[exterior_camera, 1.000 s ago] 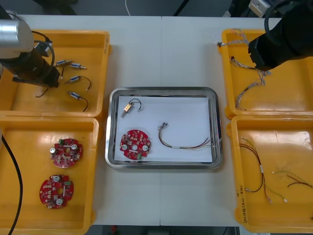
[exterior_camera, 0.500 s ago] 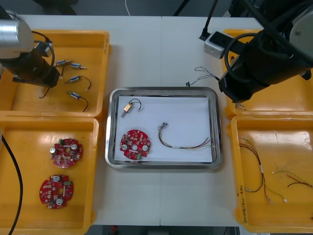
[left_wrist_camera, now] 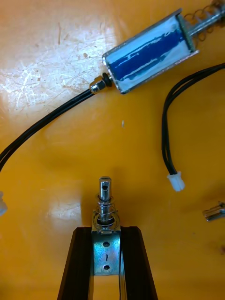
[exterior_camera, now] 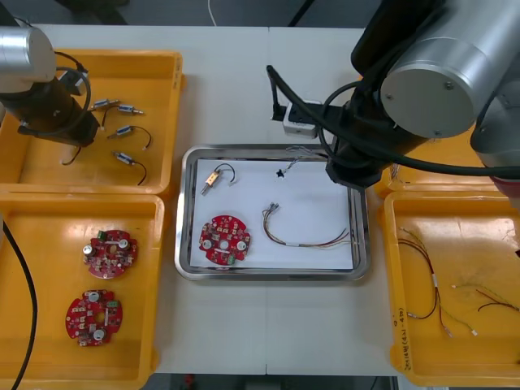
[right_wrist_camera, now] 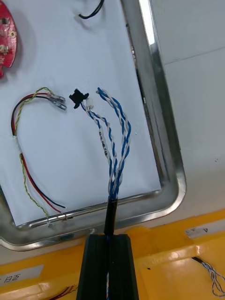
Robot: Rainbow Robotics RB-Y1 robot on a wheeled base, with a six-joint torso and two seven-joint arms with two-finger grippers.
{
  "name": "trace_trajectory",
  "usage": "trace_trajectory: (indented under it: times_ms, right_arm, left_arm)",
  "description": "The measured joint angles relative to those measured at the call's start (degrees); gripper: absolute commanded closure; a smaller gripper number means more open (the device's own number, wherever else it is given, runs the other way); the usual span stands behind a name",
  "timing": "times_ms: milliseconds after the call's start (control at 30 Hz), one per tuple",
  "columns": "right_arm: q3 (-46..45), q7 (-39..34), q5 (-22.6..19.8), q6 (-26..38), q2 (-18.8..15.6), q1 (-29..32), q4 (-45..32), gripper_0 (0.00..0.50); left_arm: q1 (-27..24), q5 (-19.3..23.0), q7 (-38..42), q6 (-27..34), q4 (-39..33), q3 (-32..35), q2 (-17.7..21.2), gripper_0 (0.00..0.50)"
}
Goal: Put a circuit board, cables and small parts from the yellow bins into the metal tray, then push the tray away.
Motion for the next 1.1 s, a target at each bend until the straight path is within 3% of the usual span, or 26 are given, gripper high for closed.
trace_trajectory:
  times_ms: [267,567,1100]
  right_arm:
    - [5.07,6.56,0.37,-1.00,0.41,-0.13,4.08,0.500]
    - [8.26,6.64,1.47,-7.41,1.83,-0.15,9.19,0.500]
    - [13.80,7.63,3.84,-17.29,2.71,-0.21,19.15,0.500]
  left_arm:
    - [0.00,-0.92,0.00,4.55,-4.15,1.08,0.00,0.500]
    - [0.57,-1.48,0.00,10.99,-13.40,1.59,0.02,0.500]
    - [6.01,-1.58,0.06,21.18,-30.04,1.85,0.02,0.500]
